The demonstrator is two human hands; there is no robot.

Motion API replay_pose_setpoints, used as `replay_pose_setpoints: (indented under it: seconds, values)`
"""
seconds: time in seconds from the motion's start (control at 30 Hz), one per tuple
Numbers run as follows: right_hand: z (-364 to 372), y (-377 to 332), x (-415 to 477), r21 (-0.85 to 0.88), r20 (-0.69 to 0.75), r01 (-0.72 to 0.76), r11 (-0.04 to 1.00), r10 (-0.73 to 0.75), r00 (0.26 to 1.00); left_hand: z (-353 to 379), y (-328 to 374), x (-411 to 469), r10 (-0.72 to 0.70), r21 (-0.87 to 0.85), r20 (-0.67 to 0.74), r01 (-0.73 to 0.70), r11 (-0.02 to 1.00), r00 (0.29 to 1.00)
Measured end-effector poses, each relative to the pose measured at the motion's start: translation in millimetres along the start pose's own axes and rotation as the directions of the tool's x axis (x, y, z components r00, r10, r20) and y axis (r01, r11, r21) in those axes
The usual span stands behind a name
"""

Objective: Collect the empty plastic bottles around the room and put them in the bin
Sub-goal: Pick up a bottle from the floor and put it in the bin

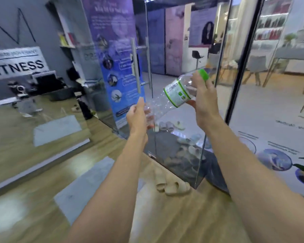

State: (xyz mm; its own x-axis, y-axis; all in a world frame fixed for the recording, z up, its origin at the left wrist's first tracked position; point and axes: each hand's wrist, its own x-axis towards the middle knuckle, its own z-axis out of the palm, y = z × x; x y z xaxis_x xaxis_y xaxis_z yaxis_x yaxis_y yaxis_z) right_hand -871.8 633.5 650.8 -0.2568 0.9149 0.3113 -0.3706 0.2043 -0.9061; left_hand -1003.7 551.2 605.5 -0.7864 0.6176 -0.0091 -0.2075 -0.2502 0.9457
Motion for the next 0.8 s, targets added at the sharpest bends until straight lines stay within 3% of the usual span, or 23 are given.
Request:
replay_pose_setpoints:
  seconds: [0.1,0.3,0.6,0.8]
  values:
    - [67.6,-21.7,-23.5,0.076,0.105,0.063,0.995,-0.071,0.992,-54.7,52.4,-2.5,0.090,0.022,-0.096,-0.088,0.996,0.991]
    - [210.8,-29.3,-96.0,0.156,0.159,0.093,0.983,-0.118,0.980,-191.4,129.0,-28.7,0.183,0.080,-0.265,-0.167,0.983,0.947]
    - [415.0,-12.3,-250.0,0.210,0.293,-0.027,0.977,-0.037,0.955,-427.7,217.1,-80.2,0.250,0.208,-0.500,-0.165,0.964,0.829]
    - [533.7,13.4,-324.0,0.188,0.430,-0.116,0.975,0.025,0.902,-559.2,247.2,-91.4,0.226,0.187,-0.619,-0.138,0.973,0.752]
